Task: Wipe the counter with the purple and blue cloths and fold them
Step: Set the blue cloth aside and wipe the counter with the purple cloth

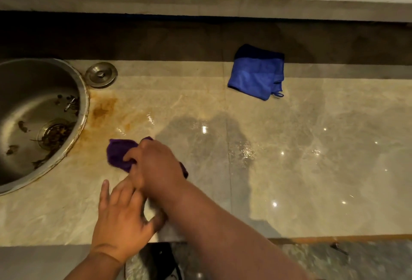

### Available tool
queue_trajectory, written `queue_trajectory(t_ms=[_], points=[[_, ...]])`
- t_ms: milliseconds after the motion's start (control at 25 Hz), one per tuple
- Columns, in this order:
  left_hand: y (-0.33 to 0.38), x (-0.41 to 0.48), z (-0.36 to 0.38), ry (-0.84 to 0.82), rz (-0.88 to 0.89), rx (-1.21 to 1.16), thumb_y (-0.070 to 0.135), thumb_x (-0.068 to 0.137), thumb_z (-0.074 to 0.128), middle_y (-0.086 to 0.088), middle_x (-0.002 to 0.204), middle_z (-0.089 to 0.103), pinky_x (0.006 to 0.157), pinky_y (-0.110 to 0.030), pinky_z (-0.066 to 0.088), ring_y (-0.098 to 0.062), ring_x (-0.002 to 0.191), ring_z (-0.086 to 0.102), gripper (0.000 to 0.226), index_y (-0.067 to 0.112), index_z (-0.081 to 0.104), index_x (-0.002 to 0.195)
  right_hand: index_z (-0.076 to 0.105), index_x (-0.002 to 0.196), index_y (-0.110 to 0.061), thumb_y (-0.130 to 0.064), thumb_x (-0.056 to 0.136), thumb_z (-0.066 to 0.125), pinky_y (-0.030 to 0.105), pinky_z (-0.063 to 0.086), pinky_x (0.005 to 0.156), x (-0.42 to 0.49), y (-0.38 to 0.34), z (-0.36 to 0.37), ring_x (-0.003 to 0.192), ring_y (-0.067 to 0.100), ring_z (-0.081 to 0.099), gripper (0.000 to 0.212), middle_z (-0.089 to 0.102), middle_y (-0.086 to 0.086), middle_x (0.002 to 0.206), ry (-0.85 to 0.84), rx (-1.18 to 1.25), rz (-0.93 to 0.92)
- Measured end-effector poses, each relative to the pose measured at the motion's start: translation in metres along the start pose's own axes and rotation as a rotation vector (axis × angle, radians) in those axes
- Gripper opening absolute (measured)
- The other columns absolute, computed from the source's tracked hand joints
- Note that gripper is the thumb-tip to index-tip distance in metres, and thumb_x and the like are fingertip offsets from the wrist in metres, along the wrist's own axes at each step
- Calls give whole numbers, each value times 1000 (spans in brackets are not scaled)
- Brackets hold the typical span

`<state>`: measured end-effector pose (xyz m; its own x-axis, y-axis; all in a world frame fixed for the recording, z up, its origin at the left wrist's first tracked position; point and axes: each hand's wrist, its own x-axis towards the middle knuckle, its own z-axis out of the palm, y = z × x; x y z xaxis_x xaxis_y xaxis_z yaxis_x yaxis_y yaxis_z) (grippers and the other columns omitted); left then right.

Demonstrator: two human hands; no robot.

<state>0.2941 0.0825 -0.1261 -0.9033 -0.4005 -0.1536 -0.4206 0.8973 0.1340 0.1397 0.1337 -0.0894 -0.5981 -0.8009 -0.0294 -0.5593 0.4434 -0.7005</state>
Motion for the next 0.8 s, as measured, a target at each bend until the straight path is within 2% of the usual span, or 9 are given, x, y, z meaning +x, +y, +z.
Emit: queue_trajectory(t_ms=[80,160,360,440,520,640,800], points=[[2,1,-3,20,8,-31,73,82,53,-7,144,60,125,-66,18,-31,139,50,71,18,70,124,80,111,-19,-14,82,68,45,54,85,-18,38,-26,94,32,65,32,69,10,100,125,-18,115],[1,1,-4,29,10,-39,75,83,52,-5,150,56,124,-67,18,-30,142,48,77,18,67,133,79,110,-21,-14,80,68,40,51,86,-38,85,-59,94,29,63,33,69,7,100,232,-41,204],[1,1,-5,31,-6,-73,76,84,50,-3,150,56,125,-66,17,-28,144,46,79,18,67,134,79,104,-17,0,77,68,25,41,82,-80,180,-157,94,32,68,33,73,12,101,484,-77,464],[2,-1,-5,27,-7,-83,77,83,50,-1,151,55,126,-65,14,-27,145,45,79,19,66,136,76,108,-21,-7,81,65,26,44,83,-86,207,-194,98,33,69,32,72,13,108,539,-76,627],[2,-1,-4,35,-1,-100,76,83,51,-1,151,54,127,-64,13,-27,145,44,79,20,65,136,74,112,-24,-15,84,59,35,54,85,-81,217,-206,98,33,70,33,71,13,111,648,-76,712],[1,-1,-5,40,9,-102,76,83,52,-2,151,54,126,-64,13,-28,145,44,78,20,65,137,75,116,-17,-11,85,62,42,53,92,-62,182,-159,101,40,67,34,68,19,113,614,-155,654],[2,-1,-5,28,0,-72,76,84,50,-3,153,53,127,-65,12,-28,146,43,79,21,62,140,76,107,-18,-15,79,66,43,53,91,-45,99,-73,97,32,67,31,71,10,102,348,-102,344]])
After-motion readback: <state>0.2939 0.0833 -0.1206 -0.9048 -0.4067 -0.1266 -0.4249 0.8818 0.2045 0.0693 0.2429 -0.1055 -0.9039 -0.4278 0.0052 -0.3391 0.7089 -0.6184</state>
